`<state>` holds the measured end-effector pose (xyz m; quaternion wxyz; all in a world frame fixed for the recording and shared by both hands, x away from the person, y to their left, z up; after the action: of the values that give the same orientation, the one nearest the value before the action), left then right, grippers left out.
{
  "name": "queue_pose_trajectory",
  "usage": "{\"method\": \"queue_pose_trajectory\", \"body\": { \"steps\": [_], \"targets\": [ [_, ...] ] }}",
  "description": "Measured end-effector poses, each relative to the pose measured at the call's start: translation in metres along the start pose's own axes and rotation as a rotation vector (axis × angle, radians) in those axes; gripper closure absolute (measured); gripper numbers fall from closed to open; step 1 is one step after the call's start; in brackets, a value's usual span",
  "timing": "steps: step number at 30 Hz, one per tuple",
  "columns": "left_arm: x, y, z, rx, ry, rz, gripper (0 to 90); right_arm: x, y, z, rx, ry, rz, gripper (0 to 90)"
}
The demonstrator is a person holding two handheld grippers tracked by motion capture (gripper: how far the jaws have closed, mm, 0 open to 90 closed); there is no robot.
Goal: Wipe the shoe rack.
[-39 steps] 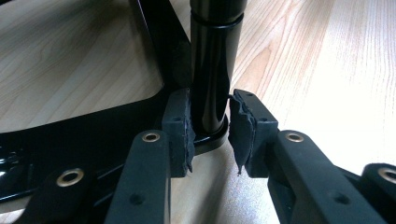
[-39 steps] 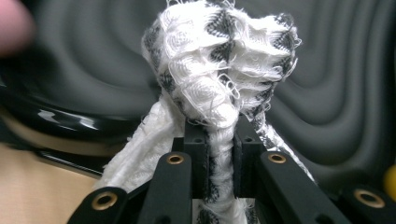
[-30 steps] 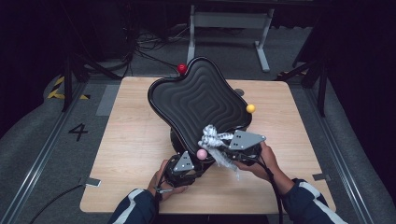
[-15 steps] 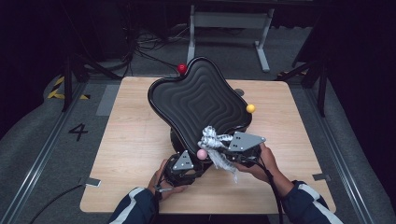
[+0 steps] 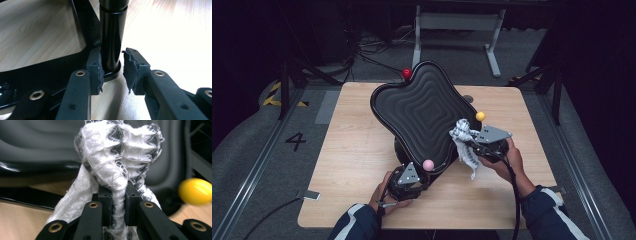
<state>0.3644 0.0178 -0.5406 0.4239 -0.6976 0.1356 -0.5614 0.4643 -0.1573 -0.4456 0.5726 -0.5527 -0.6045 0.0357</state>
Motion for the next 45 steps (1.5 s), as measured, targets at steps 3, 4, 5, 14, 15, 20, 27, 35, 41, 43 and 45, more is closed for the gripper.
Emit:
{"method": "queue_pose_trajectory", "body": {
  "steps": [3,4,5,14,15,20,27,35,41,43,45],
  "targets": [
    [-0.001,0.0,0.0,0.004,0.003,0.01,67.4,-0.009,-0.002,-0.014,-0.05,0.014,0.019,79.5],
    [-0.001,0.0,0.0,0.007,0.007,0.005,67.4,-0.011,-0.002,-0.018,-0.054,0.023,0.022,79.3],
    [0.0,0.0,0.0,0.006,0.003,0.003,67.2,-0.016,-0.002,-0.024,-0.072,0.034,0.032,79.3],
    [0.001,0.001,-0.001,-0.012,-0.001,-0.001,68.2,-0.032,0.005,-0.041,-0.071,0.101,0.043,79.3],
    [0.001,0.001,-0.002,-0.016,-0.001,0.0,68.2,-0.032,0.005,-0.041,-0.071,0.101,0.043,79.3],
    [0.004,0.003,-0.006,-0.007,0.007,0.0,68.3,-0.038,0.016,-0.044,-0.072,0.099,0.062,79.1],
    [0.007,0.006,-0.008,0.002,0.007,-0.002,68.2,-0.032,0.018,-0.03,-0.008,0.077,0.033,78.6],
    [0.012,0.011,-0.008,0.015,0.036,0.007,67.6,-0.014,0.023,-0.003,0.067,0.033,-0.005,78.5],
    [0.012,0.012,-0.01,0.011,0.046,0.018,62.5,-0.003,0.02,0.031,0.119,-0.031,-0.019,78.3],
    [0.011,0.011,-0.01,0.003,0.046,0.019,58.8,-0.005,0.016,0.033,0.138,-0.025,-0.027,78.5],
    [0.008,0.009,-0.011,-0.002,0.035,0.018,53.5,-0.008,0.013,0.032,0.134,-0.026,-0.023,78.5]
  ]
}}
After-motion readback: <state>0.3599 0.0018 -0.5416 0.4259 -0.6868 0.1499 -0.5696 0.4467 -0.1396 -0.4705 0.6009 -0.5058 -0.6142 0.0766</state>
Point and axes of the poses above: each handheld gripper's, and its own axes: y roughly forward along the jaws, x roughly out of its top, z roughly to its left, the point moved 10 cm from there along y, roughly forward along the jaws, and after that the axes turned 10 degrees about z, right-handed, at the moved point
